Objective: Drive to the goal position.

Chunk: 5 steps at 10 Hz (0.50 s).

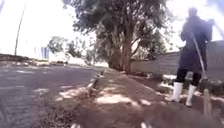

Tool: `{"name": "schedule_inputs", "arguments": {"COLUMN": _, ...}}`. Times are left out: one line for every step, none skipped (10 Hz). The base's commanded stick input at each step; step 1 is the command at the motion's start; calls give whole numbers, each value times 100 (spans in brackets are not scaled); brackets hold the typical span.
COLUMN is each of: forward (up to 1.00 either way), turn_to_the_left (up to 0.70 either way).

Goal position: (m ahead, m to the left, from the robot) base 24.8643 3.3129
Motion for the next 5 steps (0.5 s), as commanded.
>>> {"name": "schedule_inputs", "arguments": {"forward": 70, "turn_to_the_left": -35}}
{"name": "schedule_inputs", "arguments": {"forward": 70, "turn_to_the_left": -35}}
{"name": "schedule_inputs", "arguments": {"forward": 70, "turn_to_the_left": -35}}
{"name": "schedule_inputs", "arguments": {"forward": 70, "turn_to_the_left": -29}}
{"name": "schedule_inputs", "arguments": {"forward": 70, "turn_to_the_left": -20}}
